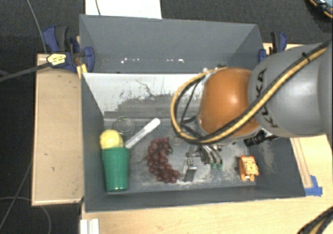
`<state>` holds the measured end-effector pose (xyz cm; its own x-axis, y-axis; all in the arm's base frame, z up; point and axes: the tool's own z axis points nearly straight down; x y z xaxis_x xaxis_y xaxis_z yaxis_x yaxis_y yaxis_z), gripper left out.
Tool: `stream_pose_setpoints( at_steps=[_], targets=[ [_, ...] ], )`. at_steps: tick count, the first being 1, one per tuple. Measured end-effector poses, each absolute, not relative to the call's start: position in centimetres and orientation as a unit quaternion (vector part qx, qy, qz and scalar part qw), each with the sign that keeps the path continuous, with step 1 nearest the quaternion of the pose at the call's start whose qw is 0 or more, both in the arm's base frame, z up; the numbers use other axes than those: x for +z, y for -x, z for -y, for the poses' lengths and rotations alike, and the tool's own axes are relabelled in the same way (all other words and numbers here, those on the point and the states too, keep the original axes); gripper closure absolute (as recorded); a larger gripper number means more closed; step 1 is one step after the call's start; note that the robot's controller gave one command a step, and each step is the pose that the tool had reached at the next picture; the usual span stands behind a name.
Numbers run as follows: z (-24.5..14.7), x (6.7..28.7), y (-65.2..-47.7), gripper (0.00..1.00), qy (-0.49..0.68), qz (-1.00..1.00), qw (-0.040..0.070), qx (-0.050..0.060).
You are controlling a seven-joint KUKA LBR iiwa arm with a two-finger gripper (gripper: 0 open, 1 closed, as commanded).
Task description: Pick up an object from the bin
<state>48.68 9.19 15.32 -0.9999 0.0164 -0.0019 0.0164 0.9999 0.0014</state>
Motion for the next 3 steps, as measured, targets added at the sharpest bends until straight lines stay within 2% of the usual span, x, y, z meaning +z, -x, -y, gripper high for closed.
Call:
stream_pose_setpoints(
  at_steps=[1, 2, 3],
  targets=[
    [-9.2, 15.3, -48.7, 0.00, -0.008, -1.000, 0.001, 0.001],
    [-12.4, 11.6, -48.5, 0.00, 0.058, -0.998, 0.000, 0.001],
    [-12.6, 11.3, -48.5, 0.00, 0.027, -1.000, 0.000, 0.001]
  ],
)
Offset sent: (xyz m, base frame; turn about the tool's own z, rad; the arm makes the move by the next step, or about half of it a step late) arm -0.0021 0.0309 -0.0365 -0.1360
